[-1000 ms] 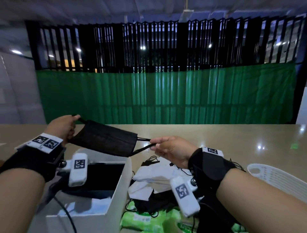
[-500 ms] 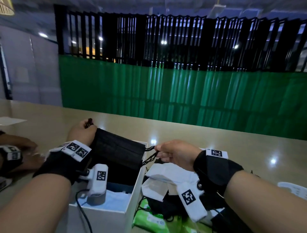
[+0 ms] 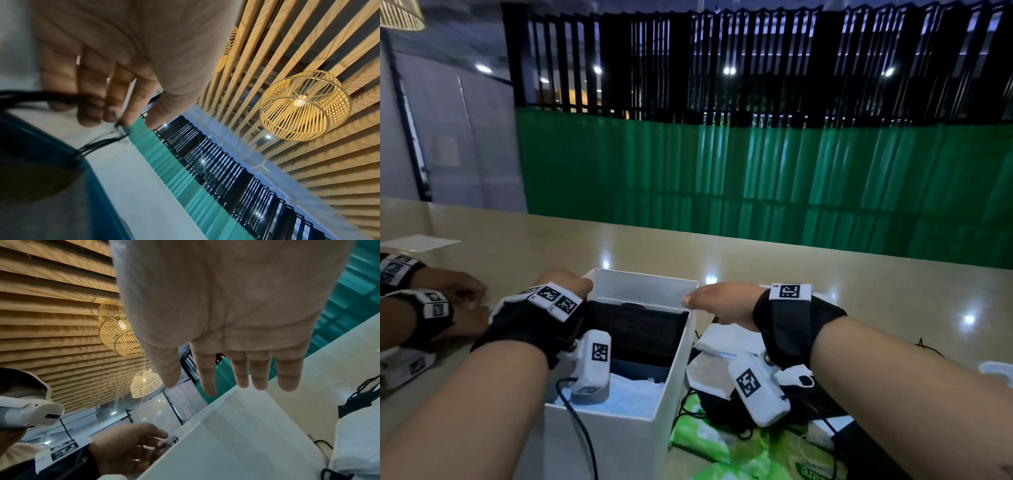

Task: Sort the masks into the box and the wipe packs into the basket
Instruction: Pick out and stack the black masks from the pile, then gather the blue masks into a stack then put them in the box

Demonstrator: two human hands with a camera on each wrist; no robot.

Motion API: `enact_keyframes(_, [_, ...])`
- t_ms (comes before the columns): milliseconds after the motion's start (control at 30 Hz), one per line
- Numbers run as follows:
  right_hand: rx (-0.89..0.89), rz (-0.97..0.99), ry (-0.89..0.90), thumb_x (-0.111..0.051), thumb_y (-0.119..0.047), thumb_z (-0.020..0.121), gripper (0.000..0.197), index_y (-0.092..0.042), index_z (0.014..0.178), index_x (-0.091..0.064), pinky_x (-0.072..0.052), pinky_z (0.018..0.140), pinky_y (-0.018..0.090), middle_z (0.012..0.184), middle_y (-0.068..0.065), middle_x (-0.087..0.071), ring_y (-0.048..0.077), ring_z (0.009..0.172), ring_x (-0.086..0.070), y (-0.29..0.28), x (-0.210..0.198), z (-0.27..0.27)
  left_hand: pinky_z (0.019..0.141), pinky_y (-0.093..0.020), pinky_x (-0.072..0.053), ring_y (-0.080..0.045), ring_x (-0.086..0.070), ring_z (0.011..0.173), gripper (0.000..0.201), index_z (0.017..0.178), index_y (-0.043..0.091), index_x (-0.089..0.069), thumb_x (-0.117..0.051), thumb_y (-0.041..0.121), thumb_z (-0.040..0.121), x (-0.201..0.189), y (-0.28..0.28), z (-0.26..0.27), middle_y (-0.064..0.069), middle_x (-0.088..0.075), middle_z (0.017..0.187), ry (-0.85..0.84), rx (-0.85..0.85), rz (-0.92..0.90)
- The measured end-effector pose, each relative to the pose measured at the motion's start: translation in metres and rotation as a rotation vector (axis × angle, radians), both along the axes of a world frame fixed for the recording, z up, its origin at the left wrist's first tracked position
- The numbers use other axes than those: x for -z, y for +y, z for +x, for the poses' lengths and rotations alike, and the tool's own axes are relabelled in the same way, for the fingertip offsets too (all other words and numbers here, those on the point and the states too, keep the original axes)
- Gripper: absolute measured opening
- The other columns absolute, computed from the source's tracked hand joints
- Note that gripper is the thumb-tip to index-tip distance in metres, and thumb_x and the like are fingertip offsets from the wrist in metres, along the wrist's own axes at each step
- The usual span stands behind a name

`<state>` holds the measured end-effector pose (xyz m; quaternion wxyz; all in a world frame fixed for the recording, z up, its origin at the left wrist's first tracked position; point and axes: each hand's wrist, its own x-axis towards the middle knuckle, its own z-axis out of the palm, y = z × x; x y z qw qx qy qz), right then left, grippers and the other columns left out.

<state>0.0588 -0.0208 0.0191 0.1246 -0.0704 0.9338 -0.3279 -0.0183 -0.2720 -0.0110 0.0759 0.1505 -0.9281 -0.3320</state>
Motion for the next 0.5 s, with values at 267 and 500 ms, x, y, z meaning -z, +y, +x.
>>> enact_keyframes(267, [0.049, -0.019, 0.063, -0.050, -0.045, 0.093, 0.037, -0.026, 0.124, -0.058, -0.043, 0.104, 0.035, 0.127, -0.006, -0.056, 0.015, 0.119, -0.051, 0.063, 0.001, 0.031, 0.093, -0.039, -0.043, -0.034, -0.056, 0.106, 0.023, 0.111, 0.014, -0.060, -0.057, 0.023, 0.090, -0.012, 0.020, 0.015, -0.015, -0.060, 0.115, 0.101, 0.151, 0.168])
enact_keyframes(500, [0.273, -0.017, 0.066, -0.057, -0.050, 0.085, 0.033, -0.027, 0.106, -0.066, -0.045, 0.097, 0.037, 0.113, 0.002, -0.065, 0.022, 0.112, -0.058, 0.153, 0.004, 0.069, 0.075, -0.031, -0.048, -0.010, -0.058, 0.082, 0.007, 0.091, 0.023, -0.061, -0.055, 0.022, 0.093, -0.059, 0.095, 0.055, 0.004, -0.060, 0.089, 0.274, 0.459, 0.364])
